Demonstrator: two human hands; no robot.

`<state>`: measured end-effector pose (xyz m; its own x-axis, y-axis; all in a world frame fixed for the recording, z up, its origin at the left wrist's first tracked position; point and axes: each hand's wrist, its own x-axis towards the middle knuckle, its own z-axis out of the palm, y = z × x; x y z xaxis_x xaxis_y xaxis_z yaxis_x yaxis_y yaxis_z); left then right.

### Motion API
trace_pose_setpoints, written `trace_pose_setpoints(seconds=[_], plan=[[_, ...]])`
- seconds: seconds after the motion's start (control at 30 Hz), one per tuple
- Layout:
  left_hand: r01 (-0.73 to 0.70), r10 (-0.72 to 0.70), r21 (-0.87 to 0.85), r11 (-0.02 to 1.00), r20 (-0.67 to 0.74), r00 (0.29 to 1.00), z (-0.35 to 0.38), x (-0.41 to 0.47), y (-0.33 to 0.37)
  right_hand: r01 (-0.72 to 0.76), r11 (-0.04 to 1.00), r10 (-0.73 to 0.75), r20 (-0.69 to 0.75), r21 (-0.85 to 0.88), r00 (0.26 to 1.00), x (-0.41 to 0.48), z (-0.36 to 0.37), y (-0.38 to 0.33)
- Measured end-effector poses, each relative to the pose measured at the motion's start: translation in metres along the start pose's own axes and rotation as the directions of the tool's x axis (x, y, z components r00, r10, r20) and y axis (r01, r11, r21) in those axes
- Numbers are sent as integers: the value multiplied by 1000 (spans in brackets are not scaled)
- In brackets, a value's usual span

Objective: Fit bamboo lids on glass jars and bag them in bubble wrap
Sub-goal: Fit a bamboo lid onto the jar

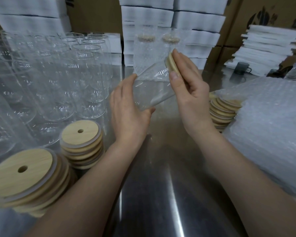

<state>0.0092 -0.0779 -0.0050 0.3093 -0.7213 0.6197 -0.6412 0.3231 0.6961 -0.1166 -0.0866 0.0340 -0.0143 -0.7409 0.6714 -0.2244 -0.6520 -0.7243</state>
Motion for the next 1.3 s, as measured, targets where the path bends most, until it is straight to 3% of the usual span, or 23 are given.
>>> trace_pose_setpoints(seconds=[0.4,0.9,1.03,1.13,1.23,1.3], plan=[[-17,17,103,995,-1,1000,-3,0,0,-22,1000,22,8,8,1000,1,0,3],[12,-10,96,995,-17,1000,-5,0,0,-48,999,49,74,-13,996,2,1,5],[87,-87,7,996,-15,996,-2,1,1,4,989,16,134,-149,991,1,3,-2],[164,-167,-104,981,-23,986,1,2,-1,75,949,-87,-25,-306,996,1,-1,-17],[235,-239,-156,959,-3,971,4,2,-2,70,816,-231,-212,-574,950,9,-23,-36],[272,-274,-163,949,11,962,6,2,-2,-105,678,-173,-297,-728,939,16,-40,-48]])
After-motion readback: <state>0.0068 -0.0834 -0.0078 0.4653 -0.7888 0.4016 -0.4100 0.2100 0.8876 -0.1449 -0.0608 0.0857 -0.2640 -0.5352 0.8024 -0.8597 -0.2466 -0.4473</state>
